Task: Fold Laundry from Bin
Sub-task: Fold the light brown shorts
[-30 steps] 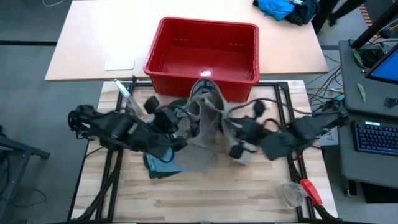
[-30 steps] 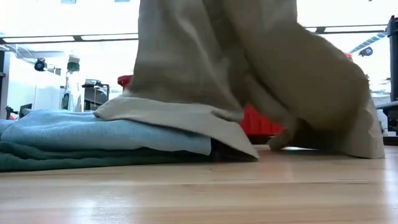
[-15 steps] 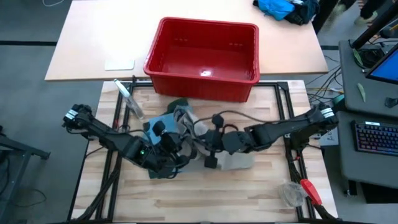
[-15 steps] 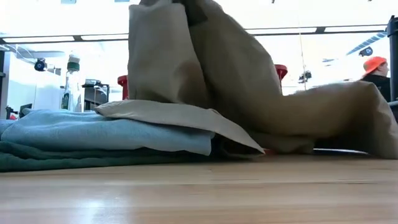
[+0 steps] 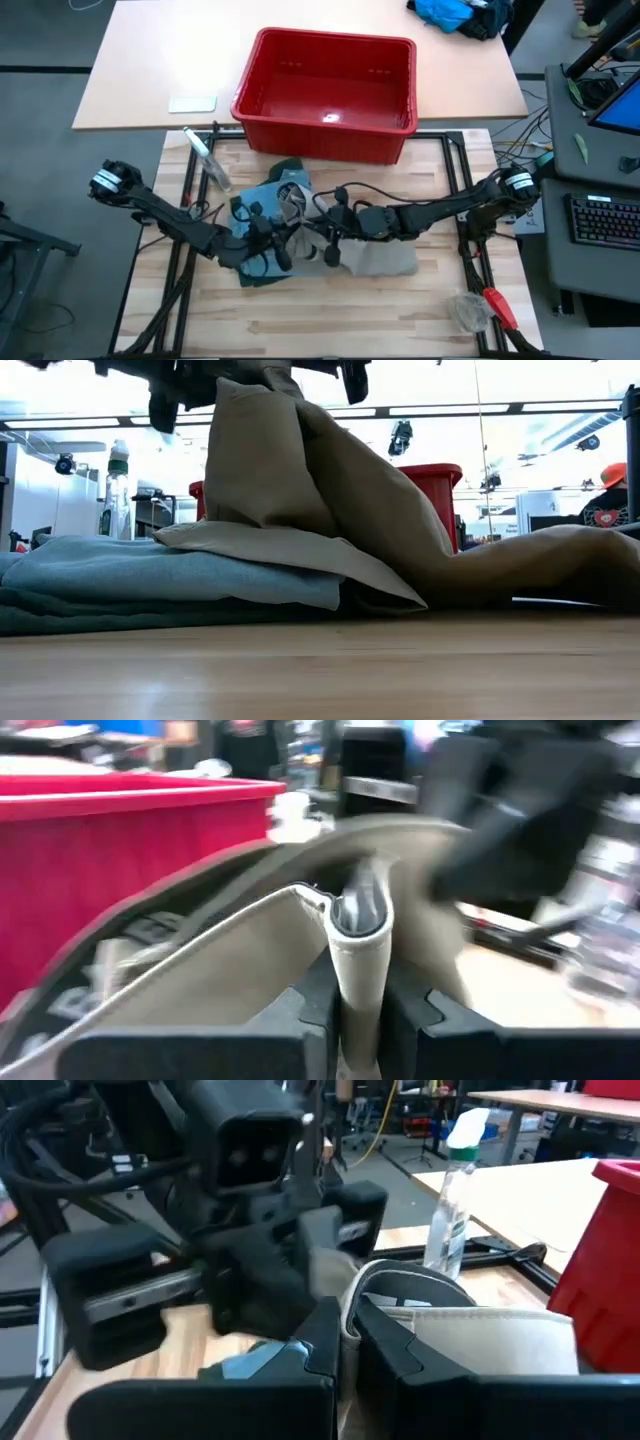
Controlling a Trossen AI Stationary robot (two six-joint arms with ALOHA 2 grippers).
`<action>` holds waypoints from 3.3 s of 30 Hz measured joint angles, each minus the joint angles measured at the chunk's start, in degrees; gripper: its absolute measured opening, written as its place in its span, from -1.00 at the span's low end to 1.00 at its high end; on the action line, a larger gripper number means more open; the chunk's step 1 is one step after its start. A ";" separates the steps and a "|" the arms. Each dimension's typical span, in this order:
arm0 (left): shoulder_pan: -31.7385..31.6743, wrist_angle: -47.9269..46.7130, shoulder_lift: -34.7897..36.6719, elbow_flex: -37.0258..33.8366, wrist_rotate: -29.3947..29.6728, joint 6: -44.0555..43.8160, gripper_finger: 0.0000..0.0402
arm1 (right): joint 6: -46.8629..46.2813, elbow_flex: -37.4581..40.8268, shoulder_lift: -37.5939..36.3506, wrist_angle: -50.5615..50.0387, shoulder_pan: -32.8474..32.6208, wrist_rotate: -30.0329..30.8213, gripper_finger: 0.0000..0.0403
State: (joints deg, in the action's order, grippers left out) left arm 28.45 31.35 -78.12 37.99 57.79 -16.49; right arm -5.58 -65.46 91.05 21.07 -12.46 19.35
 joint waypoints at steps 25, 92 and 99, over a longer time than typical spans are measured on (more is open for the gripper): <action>-1.75 26.39 -17.07 3.97 -6.11 27.59 0.22 | -0.48 2.28 0.11 6.11 0.49 0.18 -0.94; 8.90 -53.98 -3.52 58.25 -18.36 38.05 -0.99 | 4.24 9.94 -23.72 -11.65 -1.06 -28.30 0.68; 9.01 -54.16 -3.55 58.37 -18.28 38.12 -1.00 | 3.07 15.61 -23.43 0.75 -0.68 -11.83 0.71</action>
State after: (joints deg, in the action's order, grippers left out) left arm 37.45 -22.81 -81.67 96.36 39.51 21.63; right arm -2.51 -49.85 67.61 21.82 -13.14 7.52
